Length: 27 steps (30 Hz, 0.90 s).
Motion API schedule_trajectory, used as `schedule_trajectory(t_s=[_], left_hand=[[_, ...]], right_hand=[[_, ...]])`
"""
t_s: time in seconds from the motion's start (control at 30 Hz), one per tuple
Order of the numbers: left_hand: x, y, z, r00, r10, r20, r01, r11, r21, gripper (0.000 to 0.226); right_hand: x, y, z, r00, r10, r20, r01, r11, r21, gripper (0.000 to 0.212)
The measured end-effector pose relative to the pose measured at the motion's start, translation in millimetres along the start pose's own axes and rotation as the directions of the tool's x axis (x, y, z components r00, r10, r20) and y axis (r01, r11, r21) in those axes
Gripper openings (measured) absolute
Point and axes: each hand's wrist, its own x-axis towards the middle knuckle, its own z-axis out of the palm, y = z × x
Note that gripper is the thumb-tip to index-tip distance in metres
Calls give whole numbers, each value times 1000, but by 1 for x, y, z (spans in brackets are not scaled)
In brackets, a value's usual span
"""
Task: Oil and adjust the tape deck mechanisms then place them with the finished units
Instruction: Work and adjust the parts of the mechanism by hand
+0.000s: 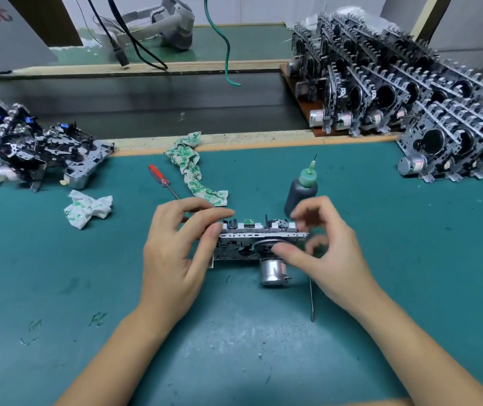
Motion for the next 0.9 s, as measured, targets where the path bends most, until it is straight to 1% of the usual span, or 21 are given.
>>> schedule_trajectory(t_s=[0.07, 0.13, 0.17, 0.23, 0.3, 0.37, 0.43, 0.57, 0.7, 0.8, 0.9], left_hand=[[3, 4, -2, 1000, 15, 23, -15, 1000, -4, 28], [9, 8, -4, 995, 67, 67, -68, 998, 15, 27], [14, 10, -5, 989, 108, 103, -112, 993, 37, 27], [23, 14, -5, 965, 167, 200, -181, 982, 57, 29], [30, 16, -3, 937, 178, 300, -191, 982, 13, 28], [33, 17, -1, 920, 183, 346, -173, 983, -59, 26], [31, 16, 2, 922, 198, 333, -175, 980, -96, 24], [31, 13, 5, 927, 229, 296, -208, 973, -103, 25], [34, 13, 4, 926, 220, 305, -191, 974, -123, 26], [32, 13, 7, 941, 197, 275, -174, 979, -106, 26], [31, 12, 7, 945, 192, 263, -162, 978, -131, 25]], right_hand=[[2, -1, 0, 995, -40, 92, 43, 999, -33, 45], [4, -1, 2, 989, -72, 133, 83, 993, -81, 38], [5, -1, 2, 989, -65, 133, 76, 994, -81, 34], [7, 0, 1, 989, -23, 148, 27, 999, -26, 30], [8, 0, 1, 985, 8, 172, -11, 1000, 14, 30], [10, 0, 2, 985, 32, 168, -40, 998, 45, 29], [11, -1, 2, 988, 15, 151, -23, 999, 48, 28], [11, -1, 2, 989, -30, 144, 22, 998, 59, 30], [11, -1, 3, 990, -18, 139, 9, 998, 67, 27], [11, -1, 2, 989, 5, 149, -21, 994, 106, 26], [12, -1, 2, 986, 12, 166, -31, 993, 115, 27]])
